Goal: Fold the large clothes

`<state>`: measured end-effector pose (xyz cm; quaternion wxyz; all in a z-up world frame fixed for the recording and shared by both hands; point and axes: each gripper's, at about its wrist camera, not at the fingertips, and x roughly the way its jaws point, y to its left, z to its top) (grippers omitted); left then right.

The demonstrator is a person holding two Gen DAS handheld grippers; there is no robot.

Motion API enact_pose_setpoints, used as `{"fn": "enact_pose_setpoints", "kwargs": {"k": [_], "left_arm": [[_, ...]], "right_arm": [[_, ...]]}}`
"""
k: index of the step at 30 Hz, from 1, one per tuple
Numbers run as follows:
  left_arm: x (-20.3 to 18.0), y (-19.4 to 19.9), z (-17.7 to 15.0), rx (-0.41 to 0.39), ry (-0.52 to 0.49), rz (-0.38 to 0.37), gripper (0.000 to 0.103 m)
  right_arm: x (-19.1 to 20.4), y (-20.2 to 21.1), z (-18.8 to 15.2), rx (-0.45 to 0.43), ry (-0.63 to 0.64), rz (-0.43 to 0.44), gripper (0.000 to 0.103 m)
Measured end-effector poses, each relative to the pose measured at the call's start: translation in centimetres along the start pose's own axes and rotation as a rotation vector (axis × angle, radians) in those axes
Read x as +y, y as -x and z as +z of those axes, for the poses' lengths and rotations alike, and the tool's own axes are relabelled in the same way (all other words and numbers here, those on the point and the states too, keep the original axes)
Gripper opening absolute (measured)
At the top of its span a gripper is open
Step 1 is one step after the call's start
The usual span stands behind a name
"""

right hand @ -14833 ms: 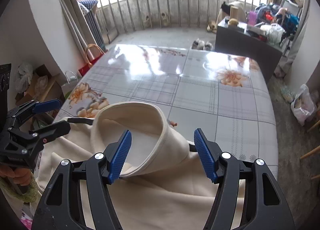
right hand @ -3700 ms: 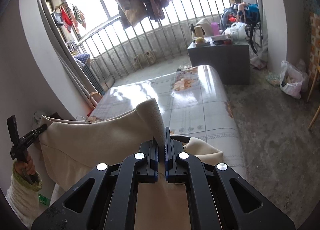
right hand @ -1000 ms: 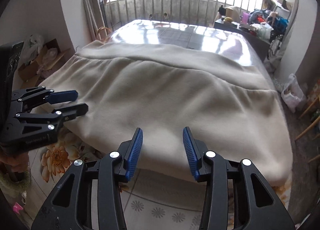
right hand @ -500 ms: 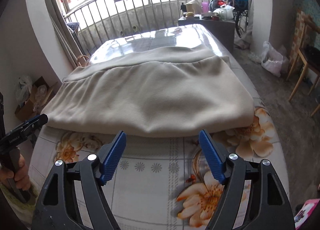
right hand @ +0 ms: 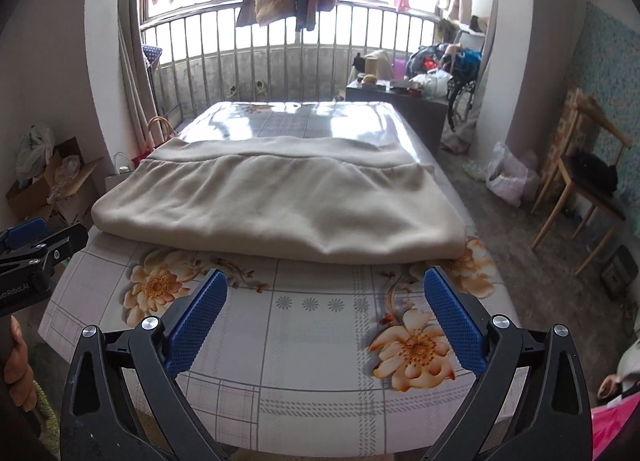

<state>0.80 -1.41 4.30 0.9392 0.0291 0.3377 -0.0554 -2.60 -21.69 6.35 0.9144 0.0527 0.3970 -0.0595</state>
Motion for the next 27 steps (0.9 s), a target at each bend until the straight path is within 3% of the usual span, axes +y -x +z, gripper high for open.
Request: {"fn": "enact_pose_setpoints", "kwargs": {"k": [9, 14, 19, 27], "left_arm": [[-1.1, 0.3, 0.3, 0.031, -0.022, 0.087, 0.097], [-2.2, -0.4, -0.6, 0.06, -0.065, 0.091, 0.097], [-2.7, -0.9, -0.9, 0.082, -0.061, 0.082, 0.097], [-3.0, -1.5, -1.0, 0.11, -0.063, 0.074, 0.097]], "right_arm": [[-0.1, 0.6, -0.1, 0.019, -0.027, -0.001, 0.095], [0.6, 0.0, -0.4, 0.047, 0.0, -0.016, 0.095], [0.7, -1.1, -0.7, 0.108, -0.021, 0.029, 0.095], [1.2, -2.0, -1.0, 0.151, -0.011, 0.023, 0.095]]}}
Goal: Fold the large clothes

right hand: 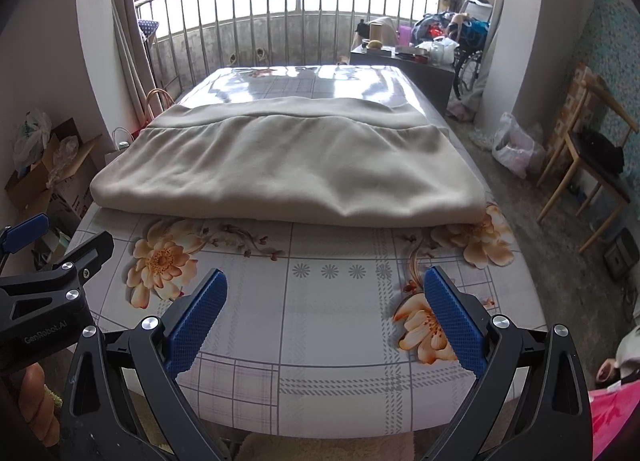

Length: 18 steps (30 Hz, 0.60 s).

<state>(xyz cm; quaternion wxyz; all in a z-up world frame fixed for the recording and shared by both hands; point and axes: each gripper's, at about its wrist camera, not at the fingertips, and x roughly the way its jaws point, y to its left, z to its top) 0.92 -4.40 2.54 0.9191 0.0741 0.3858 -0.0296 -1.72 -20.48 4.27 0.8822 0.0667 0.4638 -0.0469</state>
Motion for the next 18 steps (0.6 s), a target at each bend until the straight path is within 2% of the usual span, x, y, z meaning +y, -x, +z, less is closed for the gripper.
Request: {"fn": "enact_pose_setpoints", "kwargs": {"k": [18], "left_arm": [[0.36, -0.96, -0.22, 0.049, 0.028, -0.032, 0.097]], "right_arm": [[0.02, -0.14, -0.06, 0.018, -0.001, -0.002, 0.095]]}}
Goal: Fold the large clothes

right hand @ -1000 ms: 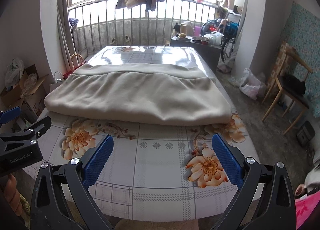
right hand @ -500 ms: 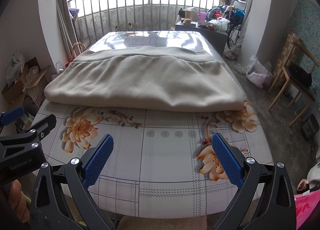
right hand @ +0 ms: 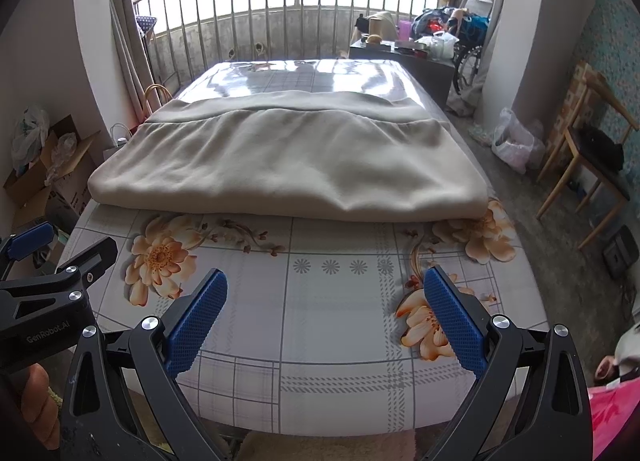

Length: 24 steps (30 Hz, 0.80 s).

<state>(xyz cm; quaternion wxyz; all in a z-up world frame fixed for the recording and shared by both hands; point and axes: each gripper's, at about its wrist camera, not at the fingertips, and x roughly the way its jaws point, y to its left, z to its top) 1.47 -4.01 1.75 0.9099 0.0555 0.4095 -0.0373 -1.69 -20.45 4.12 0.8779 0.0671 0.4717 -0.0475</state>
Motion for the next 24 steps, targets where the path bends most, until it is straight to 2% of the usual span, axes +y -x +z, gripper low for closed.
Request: {"fn": "enact_pose_setpoints", "kwargs": {"k": [24], "left_arm": [[-0.11, -0.45, -0.36, 0.019, 0.001, -0.017, 0.097]], "right_arm": [[0.04, 0.07, 0.02, 0.01, -0.012, -0.003, 0.095]]}}
